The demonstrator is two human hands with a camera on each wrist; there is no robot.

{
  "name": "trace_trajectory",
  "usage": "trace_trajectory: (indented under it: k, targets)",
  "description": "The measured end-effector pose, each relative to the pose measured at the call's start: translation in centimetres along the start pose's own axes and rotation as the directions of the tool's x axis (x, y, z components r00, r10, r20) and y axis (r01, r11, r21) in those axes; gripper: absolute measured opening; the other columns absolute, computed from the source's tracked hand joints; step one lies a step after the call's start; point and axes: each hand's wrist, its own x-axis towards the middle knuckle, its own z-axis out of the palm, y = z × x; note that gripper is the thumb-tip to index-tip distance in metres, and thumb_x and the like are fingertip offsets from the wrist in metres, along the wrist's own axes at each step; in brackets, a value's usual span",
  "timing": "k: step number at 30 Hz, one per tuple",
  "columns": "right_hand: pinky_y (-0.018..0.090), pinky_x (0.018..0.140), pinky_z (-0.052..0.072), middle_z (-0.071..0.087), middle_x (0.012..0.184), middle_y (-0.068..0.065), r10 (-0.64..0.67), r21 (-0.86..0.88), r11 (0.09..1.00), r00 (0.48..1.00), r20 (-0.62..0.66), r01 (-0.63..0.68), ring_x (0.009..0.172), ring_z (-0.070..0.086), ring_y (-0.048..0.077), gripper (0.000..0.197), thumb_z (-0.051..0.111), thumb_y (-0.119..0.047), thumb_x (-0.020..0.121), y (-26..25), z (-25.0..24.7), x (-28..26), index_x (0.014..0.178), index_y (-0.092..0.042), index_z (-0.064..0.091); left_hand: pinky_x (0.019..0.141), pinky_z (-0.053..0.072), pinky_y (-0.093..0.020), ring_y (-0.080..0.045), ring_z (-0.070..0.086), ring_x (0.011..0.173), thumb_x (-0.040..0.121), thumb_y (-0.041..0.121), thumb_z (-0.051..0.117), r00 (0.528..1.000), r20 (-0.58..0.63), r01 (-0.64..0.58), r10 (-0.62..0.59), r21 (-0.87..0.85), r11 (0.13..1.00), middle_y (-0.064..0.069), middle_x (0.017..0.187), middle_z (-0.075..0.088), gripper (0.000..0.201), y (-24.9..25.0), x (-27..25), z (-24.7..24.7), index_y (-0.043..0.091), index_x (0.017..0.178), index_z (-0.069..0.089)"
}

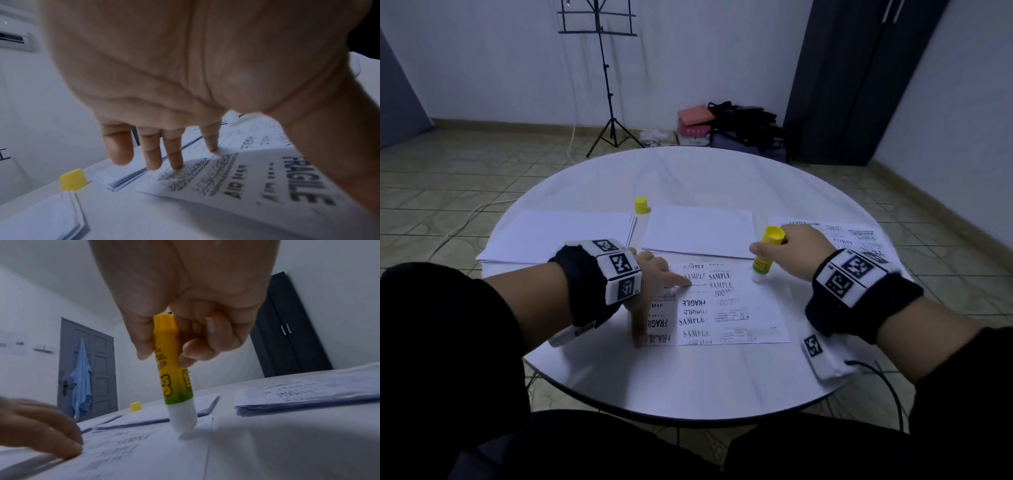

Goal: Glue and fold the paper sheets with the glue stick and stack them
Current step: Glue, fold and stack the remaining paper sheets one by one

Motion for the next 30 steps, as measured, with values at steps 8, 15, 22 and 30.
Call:
trace_trajectory:
  k: [8,15,22,30]
  targets:
    - [0.027,0.055,0.03,0.047,0.07,0.001,0.012,-0.127,0.992,0.994,0.104,0.001,0.062,0.043,0.014,0.037,0.062,-0.042,0.085,0.2,-0.3,-1.7,0.068,-0.013,0.047,0.114,0.021,-0.046,-0.021,0.021,0.139,0.049,0.066,0.081,1.0,0.017,0.01,-0.01,0.007,1.0,0.005,0.149,0.024,0.123,0.0,0.3,-0.1,0.05,0.146,0.006]
    - [0.022,0.054,0.039,0.06,0.068,0.001,0.041,-0.056,0.998,0.964,0.263,-0.027,0.058,0.054,0.014,0.025,0.07,-0.033,0.078,1.4,-1.7,-4.7,0.075,-0.01,0.062,0.114,0.021,-0.048,-0.021,0.017,0.14,0.048,0.065,0.082,1.0,0.014,0.022,-0.022,-0.003,1.0,0.006,0.15,0.022,0.126,0.2,0.2,0.0,0.05,0.146,0.004]
    - [0.023,0.055,0.039,0.061,0.08,0.002,0.142,0.289,0.937,0.969,0.201,-0.197,0.067,0.059,0.016,0.035,0.06,-0.003,0.083,4.6,-1.6,-2.4,0.113,-0.02,0.057,0.114,0.025,-0.043,-0.023,0.02,0.139,0.054,0.056,0.084,1.0,0.011,0.019,-0.018,-0.096,0.995,0.004,0.15,0.014,0.121,0.0,-0.4,0.4,0.047,0.148,0.008]
    - [0.03,0.08,0.04,0.06,0.104,0.002,0.272,0.199,0.937,0.957,0.098,-0.287,0.098,0.056,0.023,0.042,0.073,-0.013,0.076,5.6,-0.2,1.0,0.11,-0.023,0.051,0.109,0.035,-0.037,-0.019,0.032,0.137,0.059,0.048,0.086,0.998,0.056,0.023,-0.014,-0.158,0.987,0.006,0.152,0.004,0.116,-0.7,-0.5,0.8,0.046,0.148,0.01]
